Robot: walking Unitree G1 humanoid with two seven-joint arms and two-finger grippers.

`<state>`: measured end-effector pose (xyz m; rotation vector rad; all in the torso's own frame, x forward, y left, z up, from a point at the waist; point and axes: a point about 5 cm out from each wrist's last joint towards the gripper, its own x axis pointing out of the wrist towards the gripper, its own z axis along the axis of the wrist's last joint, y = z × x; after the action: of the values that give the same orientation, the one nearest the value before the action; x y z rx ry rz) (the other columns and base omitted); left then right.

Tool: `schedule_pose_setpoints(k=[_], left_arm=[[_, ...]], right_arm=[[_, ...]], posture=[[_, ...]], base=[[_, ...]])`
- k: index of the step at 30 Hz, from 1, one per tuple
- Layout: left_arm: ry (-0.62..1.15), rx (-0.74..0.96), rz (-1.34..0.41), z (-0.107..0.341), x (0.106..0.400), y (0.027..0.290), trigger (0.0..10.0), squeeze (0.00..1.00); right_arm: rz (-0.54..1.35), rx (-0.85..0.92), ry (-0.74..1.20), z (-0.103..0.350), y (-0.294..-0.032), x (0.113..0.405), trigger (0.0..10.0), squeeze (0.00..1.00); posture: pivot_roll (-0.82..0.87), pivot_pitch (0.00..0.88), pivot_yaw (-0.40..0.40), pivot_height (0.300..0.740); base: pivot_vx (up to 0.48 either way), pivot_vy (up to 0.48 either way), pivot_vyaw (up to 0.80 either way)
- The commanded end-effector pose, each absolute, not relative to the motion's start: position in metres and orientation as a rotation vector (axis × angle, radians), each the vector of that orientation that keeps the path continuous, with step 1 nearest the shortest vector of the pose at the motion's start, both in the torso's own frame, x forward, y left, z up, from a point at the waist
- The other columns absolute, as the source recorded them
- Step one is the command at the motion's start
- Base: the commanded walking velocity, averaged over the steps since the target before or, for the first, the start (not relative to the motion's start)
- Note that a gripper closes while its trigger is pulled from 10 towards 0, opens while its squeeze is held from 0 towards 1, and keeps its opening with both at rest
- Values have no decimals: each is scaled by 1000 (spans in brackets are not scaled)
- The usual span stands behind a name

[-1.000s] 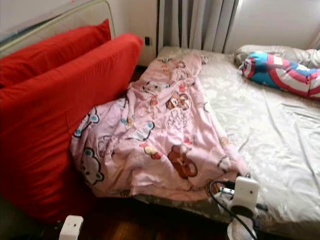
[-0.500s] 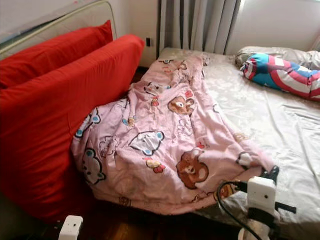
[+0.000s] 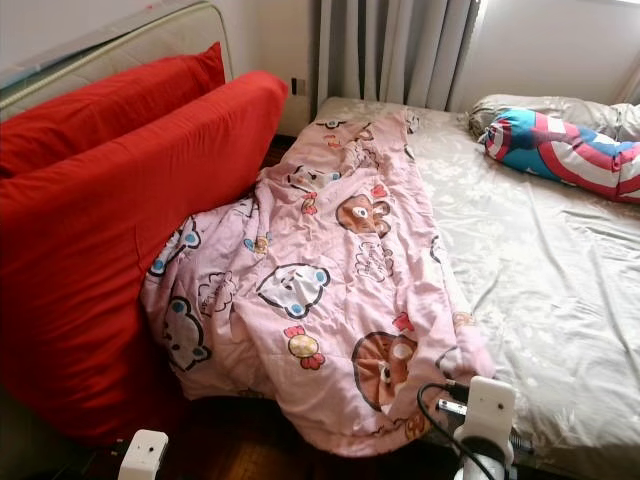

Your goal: Clean up the room

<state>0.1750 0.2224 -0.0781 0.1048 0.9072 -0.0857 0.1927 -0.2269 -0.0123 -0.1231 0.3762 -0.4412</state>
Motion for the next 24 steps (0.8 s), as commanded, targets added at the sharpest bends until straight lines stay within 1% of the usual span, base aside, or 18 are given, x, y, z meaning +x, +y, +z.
schedule_pose_setpoints(k=[1, 6, 7, 13, 20, 21, 22, 23, 24], left_arm=[[932, 120, -103, -80, 172, 223, 10000, 0], [933, 118, -109, -80, 171, 223, 10000, 0], [933, 117, -111, -80, 171, 223, 10000, 0], [933, 117, -115, -80, 172, 223, 10000, 0], [935, 116, -122, -80, 171, 223, 10000, 0], [935, 116, -123, -80, 171, 223, 10000, 0], [935, 116, -123, -80, 171, 223, 10000, 0], [935, 115, -125, -80, 171, 223, 10000, 0], [935, 114, -127, -80, 171, 223, 10000, 0]], right_arm=[[-501, -127, 404, -15, -237, 187, 10000, 0], [-551, -51, 482, -30, -245, 174, 10000, 0], [-577, -37, 517, -36, -248, 168, 10000, 0], [-573, 17, 645, -57, -246, 153, 10000, 0], [-582, 22, 651, -60, -247, 151, 10000, 0], [-587, 18, 643, -59, -248, 152, 10000, 863], [-588, 17, 640, -59, -248, 152, 10000, 863], [-601, 17, 628, -58, -250, 153, 10000, 1000], [-609, 12, 621, -57, -252, 153, 10000, 1000]], posture=[[-31, 38, -26, 740], [-36, 38, -25, 740], [-36, 38, -25, 740], [-36, 39, -24, 740], [-33, 39, -22, 740], [-33, 41, -21, 740], [-33, 41, -21, 740], [-33, 41, -21, 740], [-33, 42, -21, 740]], base=[[0, 0, 0], [0, 0, 0], [0, 0, 0], [0, 0, 0], [0, 0, 0], [0, 0, 0], [0, 0, 0], [0, 0, 0], [0, 0, 0]])
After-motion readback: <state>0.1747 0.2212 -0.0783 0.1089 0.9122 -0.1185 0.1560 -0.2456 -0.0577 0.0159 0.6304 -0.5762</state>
